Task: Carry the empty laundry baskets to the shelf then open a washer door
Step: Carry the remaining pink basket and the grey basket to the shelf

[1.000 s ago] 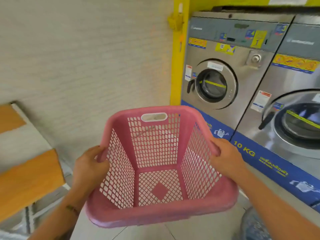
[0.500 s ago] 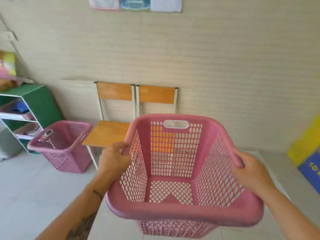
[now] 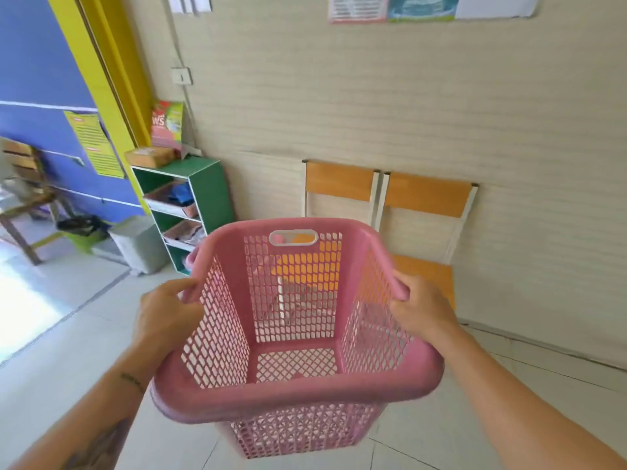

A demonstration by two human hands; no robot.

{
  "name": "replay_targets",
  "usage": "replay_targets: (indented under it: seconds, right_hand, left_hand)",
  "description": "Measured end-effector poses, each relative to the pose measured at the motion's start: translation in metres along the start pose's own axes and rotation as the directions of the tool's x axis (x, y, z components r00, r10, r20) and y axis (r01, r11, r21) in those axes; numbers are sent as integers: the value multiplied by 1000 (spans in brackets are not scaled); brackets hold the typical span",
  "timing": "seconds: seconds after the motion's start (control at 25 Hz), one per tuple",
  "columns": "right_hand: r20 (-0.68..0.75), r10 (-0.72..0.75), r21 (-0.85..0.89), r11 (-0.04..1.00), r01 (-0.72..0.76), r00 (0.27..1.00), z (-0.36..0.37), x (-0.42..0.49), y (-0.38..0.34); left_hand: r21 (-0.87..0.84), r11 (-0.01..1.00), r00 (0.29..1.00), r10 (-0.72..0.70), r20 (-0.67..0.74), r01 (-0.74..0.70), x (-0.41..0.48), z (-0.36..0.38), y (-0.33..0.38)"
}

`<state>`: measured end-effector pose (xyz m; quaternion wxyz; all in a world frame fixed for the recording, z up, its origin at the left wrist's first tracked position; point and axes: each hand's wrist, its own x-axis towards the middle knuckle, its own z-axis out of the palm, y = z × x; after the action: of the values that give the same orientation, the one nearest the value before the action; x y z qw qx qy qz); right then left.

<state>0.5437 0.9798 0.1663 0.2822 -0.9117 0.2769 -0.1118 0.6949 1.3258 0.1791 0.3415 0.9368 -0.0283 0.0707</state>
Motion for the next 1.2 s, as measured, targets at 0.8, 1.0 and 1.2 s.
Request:
replay_targets:
  seconds: [0.8, 1.0, 1.2]
  right_hand:
    - [-2, -195, 97, 976, 194, 981, 173, 403, -206]
    - [-66, -110, 91, 989, 115, 992, 232, 466, -247]
    - [-75, 15, 94, 996, -8, 997, 281, 508, -271]
  left_hand:
    - [-47, 994, 971, -106, -213, 98, 409, 31, -60]
    - [-53, 996, 978, 54, -203, -66, 543, 56, -89]
    - [-59, 980, 973, 180, -145, -190, 648, 81, -104]
